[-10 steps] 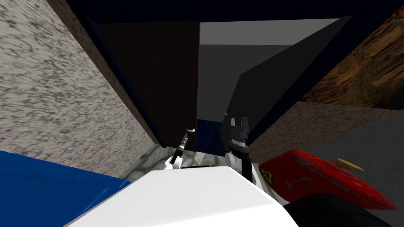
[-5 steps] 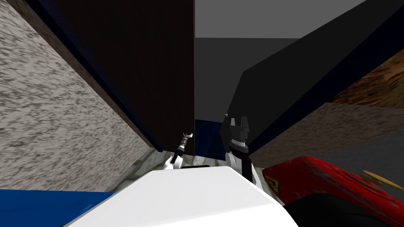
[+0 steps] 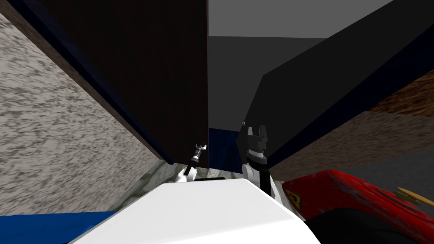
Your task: Push the door open
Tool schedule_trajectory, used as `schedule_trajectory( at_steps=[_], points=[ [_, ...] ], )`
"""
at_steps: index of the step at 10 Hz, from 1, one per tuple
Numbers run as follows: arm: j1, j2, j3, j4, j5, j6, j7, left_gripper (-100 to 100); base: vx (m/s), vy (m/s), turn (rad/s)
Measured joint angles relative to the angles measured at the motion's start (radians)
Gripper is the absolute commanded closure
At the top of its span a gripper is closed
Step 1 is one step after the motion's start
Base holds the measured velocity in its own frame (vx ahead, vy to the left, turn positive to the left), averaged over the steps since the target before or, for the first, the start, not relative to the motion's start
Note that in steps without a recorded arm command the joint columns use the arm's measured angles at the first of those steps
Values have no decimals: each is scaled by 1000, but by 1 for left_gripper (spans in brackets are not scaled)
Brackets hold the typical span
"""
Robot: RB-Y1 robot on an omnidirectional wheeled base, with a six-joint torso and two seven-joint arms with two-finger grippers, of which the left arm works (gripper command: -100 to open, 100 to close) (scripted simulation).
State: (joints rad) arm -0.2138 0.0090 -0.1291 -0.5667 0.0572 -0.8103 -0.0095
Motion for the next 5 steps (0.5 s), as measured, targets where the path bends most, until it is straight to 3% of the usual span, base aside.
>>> schedule_trajectory(
  at_steps=[2, 5],
  points=[
    [0, 0, 0, 0, 0, 0, 0, 100, 0, 0, 0],
    [5, 6, 7, 8, -2, 5, -1, 100, 118, -62, 53]
  ],
)
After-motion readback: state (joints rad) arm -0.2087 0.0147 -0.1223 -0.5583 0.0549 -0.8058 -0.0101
